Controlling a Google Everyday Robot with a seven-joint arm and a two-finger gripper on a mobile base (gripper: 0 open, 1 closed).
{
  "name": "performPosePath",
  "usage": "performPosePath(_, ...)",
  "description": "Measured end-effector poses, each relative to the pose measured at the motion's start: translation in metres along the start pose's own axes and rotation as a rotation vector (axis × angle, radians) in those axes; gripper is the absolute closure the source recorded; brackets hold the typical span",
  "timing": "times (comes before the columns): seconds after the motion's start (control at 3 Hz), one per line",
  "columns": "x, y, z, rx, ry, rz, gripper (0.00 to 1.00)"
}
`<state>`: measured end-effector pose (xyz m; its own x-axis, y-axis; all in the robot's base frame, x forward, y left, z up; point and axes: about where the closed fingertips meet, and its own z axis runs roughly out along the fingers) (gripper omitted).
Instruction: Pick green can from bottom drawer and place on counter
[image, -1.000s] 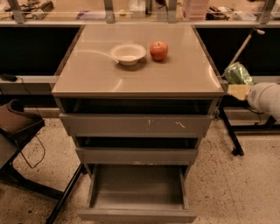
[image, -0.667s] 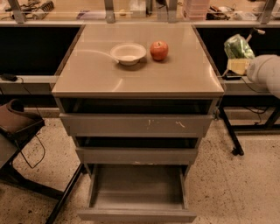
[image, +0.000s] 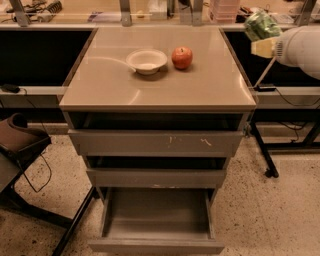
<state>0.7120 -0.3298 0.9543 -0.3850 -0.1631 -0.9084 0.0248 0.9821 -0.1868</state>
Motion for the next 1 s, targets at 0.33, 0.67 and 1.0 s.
performPosePath(0.33,0.022,0.061,0.002,-0.111,0.078,-0.104,1.0)
performPosePath(0.67,0.086,0.16,0.016,-0.28,0.194,-0.239,1.0)
performPosePath(1.0,0.109,0.196,0.019,-0.344,0.237,-0.28,1.0)
